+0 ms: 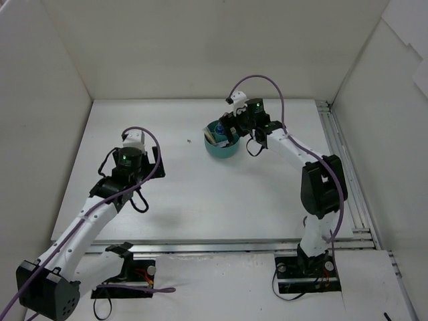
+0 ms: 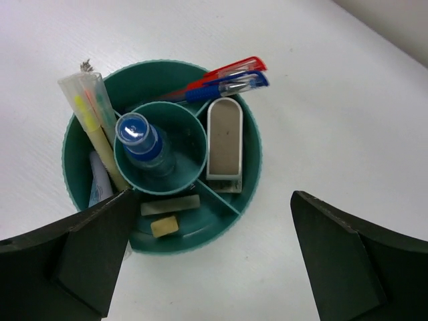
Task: Sort the stationery into containers
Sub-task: Place the stationery in the storage box, then reset both arms
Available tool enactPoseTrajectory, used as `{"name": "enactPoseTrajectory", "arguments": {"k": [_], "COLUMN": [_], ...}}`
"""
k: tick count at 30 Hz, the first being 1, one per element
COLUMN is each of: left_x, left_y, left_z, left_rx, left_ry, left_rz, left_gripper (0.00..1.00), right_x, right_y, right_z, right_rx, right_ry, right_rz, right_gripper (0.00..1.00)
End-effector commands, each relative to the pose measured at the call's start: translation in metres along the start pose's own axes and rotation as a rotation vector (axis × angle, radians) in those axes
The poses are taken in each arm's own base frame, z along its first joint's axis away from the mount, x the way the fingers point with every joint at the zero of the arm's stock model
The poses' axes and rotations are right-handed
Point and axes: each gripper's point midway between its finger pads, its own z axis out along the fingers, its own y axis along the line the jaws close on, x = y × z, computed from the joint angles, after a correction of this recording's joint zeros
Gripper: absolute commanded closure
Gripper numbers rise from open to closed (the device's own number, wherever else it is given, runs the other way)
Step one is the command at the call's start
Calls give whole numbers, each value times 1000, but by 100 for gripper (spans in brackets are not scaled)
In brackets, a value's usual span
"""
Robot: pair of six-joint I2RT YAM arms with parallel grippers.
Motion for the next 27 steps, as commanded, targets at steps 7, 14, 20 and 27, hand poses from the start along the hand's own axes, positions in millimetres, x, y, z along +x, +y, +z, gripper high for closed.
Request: {"name": "enactPoseTrajectory", "arguments": {"k": [7, 14, 20, 27], "left_x": [-58, -59, -48, -41], "left_y": [5, 34, 42, 46], "left_z": [-31, -43, -47, -48], "left_rx": [-23, -153, -178, -175], "left_ry": [-193, -241, -247, -265], "left_rz": [-66, -160, -187, -197], "left_gripper": [0, 0, 0, 0], "right_x": [-51, 38, 69, 71], "right_y": [-64, -75, -74, -77], "right_z": [-143, -220, -273, -307], "right_rx": [418, 695, 803, 863], "right_ry": [-316, -255, -376, -435], "right_rz": [331, 522, 673, 660], "right_gripper": [2, 2, 2, 2]}}
